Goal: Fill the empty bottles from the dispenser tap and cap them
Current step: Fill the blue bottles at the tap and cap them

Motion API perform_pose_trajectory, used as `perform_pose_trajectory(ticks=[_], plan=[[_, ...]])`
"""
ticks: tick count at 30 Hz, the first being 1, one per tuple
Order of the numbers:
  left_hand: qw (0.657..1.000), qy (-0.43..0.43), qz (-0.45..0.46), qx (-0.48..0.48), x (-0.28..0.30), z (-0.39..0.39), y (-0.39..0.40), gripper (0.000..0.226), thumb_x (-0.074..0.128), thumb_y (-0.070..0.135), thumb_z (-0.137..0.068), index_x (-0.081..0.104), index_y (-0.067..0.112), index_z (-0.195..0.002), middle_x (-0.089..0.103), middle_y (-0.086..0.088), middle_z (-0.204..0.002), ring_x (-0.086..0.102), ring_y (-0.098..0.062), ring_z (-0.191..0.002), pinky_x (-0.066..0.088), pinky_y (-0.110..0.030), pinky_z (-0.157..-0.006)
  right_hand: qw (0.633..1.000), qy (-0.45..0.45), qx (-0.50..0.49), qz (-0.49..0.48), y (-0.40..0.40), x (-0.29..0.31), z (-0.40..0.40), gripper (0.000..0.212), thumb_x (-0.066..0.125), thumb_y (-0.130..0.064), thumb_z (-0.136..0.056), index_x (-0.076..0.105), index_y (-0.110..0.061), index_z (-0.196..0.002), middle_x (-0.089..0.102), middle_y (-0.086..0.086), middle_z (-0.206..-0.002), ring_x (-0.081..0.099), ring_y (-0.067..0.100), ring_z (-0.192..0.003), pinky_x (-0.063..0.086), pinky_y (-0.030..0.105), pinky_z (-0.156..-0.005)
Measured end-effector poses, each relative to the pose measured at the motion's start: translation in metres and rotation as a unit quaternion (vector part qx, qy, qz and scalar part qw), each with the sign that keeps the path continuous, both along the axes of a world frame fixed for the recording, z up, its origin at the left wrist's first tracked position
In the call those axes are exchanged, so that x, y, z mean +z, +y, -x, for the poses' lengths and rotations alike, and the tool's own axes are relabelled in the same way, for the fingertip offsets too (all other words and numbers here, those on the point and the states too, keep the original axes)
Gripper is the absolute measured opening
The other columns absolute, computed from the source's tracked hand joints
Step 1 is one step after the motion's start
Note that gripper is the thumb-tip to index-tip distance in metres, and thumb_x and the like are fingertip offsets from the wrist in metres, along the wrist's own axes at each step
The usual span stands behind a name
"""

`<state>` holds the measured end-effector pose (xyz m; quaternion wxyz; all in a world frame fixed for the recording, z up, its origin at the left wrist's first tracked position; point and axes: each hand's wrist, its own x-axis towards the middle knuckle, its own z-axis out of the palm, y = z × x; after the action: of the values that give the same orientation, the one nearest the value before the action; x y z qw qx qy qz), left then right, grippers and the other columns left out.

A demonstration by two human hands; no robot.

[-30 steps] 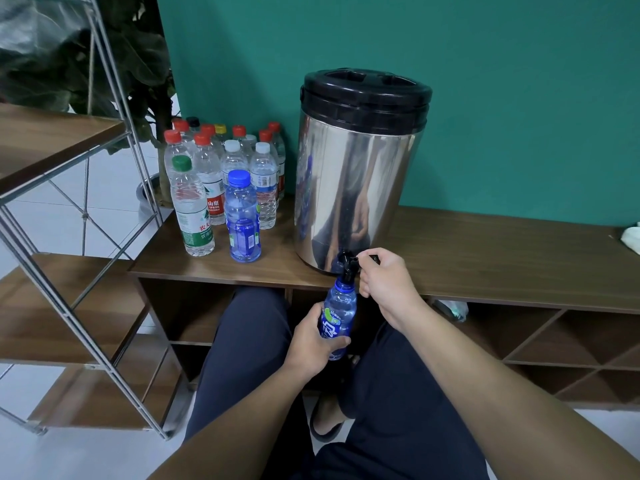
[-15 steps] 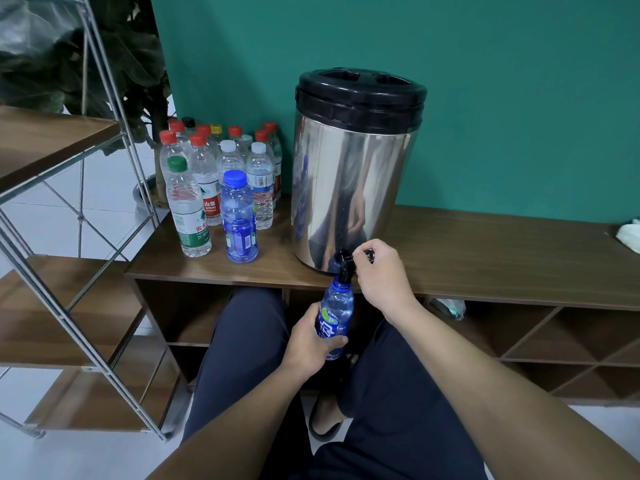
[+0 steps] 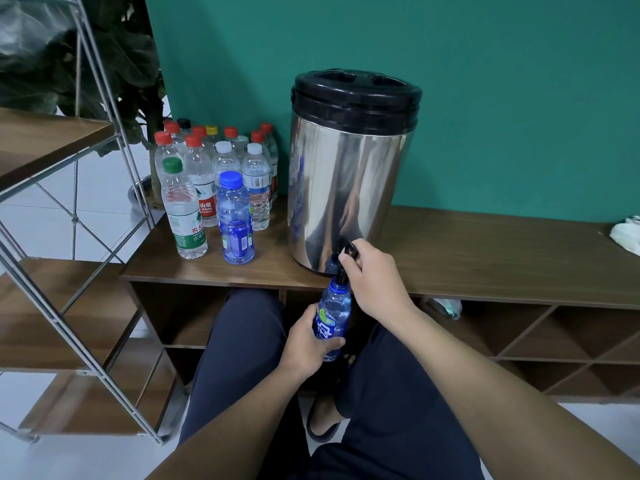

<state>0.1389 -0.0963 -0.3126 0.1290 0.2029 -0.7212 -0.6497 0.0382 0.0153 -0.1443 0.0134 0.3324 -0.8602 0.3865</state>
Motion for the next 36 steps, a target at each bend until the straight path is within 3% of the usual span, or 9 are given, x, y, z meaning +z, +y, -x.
perform_pose_trajectory(ticks=[3, 7, 10, 13, 19, 22, 25, 30, 36], plan=[[1.000, -0.001, 0.002, 0.003, -0.002, 0.001, 0.000, 0.071, 0.100, 0.009, -0.078, 0.065, 0.035, -0.134, 0.080, 0.011, -0.117, 0.077, -0.009, -0.108, 0.062, -0.036, -0.102, 0.998, -0.011, 0.017, 0.058, 0.012, -0.004, 0.001, 0.014, 0.066, -0.040, -0.110, 0.066, -0.027, -0.106, 0.059, -0.011, -0.067, 0.056, 0.007, -0.067, 0.047, 0.025, -0.070], [1.000, -0.008, 0.014, 0.007, -0.004, 0.001, 0.000, 0.069, 0.100, 0.008, -0.077, 0.065, 0.033, -0.131, 0.081, 0.011, -0.113, 0.078, -0.006, -0.103, 0.061, -0.029, -0.097, 0.997, -0.019, -0.006, 0.069, 0.038, -0.019, 0.017, 0.025, 0.059, -0.049, -0.112, 0.073, -0.029, -0.116, 0.073, -0.009, -0.090, 0.067, 0.006, -0.089, 0.051, 0.024, -0.083], [1.000, -0.010, 0.018, 0.009, -0.005, 0.001, 0.000, 0.069, 0.100, 0.007, -0.076, 0.064, 0.032, -0.130, 0.081, 0.010, -0.113, 0.077, -0.005, -0.103, 0.061, -0.028, -0.097, 0.998, 0.032, -0.057, -0.002, 0.057, -0.043, 0.049, 0.026, 0.068, -0.045, -0.108, 0.073, -0.023, -0.122, 0.068, -0.009, -0.098, 0.063, 0.010, -0.087, 0.054, 0.036, -0.089], [1.000, -0.018, 0.019, 0.009, -0.009, 0.001, 0.000, 0.069, 0.100, 0.009, -0.075, 0.064, 0.034, -0.129, 0.081, 0.011, -0.114, 0.077, -0.006, -0.105, 0.061, -0.030, -0.099, 0.992, 0.037, -0.067, -0.101, 0.067, -0.059, 0.074, 0.042, 0.074, -0.039, -0.106, 0.068, -0.020, -0.143, 0.061, -0.003, -0.126, 0.059, 0.013, -0.091, 0.054, 0.036, -0.092], [0.999, -0.031, 0.029, 0.001, -0.014, 0.001, -0.002, 0.067, 0.100, 0.012, -0.074, 0.065, 0.033, -0.127, 0.081, 0.011, -0.113, 0.078, -0.008, -0.104, 0.062, -0.035, -0.100, 0.984, 0.005, -0.044, -0.172, 0.058, -0.062, 0.094, 0.062, 0.070, -0.038, -0.109, 0.050, -0.018, -0.165, 0.046, 0.007, -0.157, 0.058, 0.028, -0.134, 0.048, 0.039, -0.116], [0.999, -0.037, 0.030, -0.004, -0.015, 0.001, -0.003, 0.067, 0.100, 0.012, -0.075, 0.064, 0.033, -0.128, 0.081, 0.011, -0.114, 0.078, -0.008, -0.105, 0.062, -0.037, -0.102, 0.980, -0.003, -0.039, -0.196, 0.052, -0.070, 0.098, 0.060, 0.070, -0.037, -0.110, 0.053, -0.014, -0.162, 0.048, 0.009, -0.151, 0.058, 0.032, -0.133, 0.047, 0.040, -0.114], [0.999, -0.041, 0.033, -0.006, -0.018, 0.001, -0.004, 0.067, 0.100, 0.013, -0.074, 0.065, 0.034, -0.127, 0.081, 0.011, -0.114, 0.078, -0.007, -0.105, 0.062, -0.038, -0.103, 0.979, 0.004, -0.034, -0.200, 0.050, -0.079, 0.102, 0.041, 0.068, -0.030, -0.111, 0.064, -0.009, -0.146, 0.049, 0.009, -0.136, 0.060, 0.035, -0.122, 0.049, 0.041, -0.107], [0.998, -0.049, 0.042, -0.025, -0.018, -0.001, -0.001, 0.066, 0.101, 0.017, -0.074, 0.065, 0.036, -0.126, 0.081, 0.013, -0.114, 0.078, -0.007, -0.105, 0.062, -0.037, -0.102, 0.983, -0.012, -0.009, -0.183, 0.056, -0.075, 0.093, 0.031, 0.065, -0.033, -0.113, 0.067, -0.008, -0.132, 0.048, 0.004, -0.127, 0.057, 0.025, -0.108, 0.047, 0.038, -0.105], [0.997, -0.034, 0.064, -0.037, -0.015, -0.005, 0.004, 0.067, 0.100, 0.011, -0.073, 0.066, 0.032, -0.126, 0.081, 0.011, -0.112, 0.078, -0.013, -0.106, 0.061, -0.034, -0.101, 0.990, -0.007, 0.087, -0.113, 0.056, -0.055, 0.045, 0.018, 0.071, -0.030, -0.109, 0.075, -0.018, -0.121, 0.056, -0.010, -0.110, 0.058, 0.007, -0.090, 0.040, 0.012, -0.086]])
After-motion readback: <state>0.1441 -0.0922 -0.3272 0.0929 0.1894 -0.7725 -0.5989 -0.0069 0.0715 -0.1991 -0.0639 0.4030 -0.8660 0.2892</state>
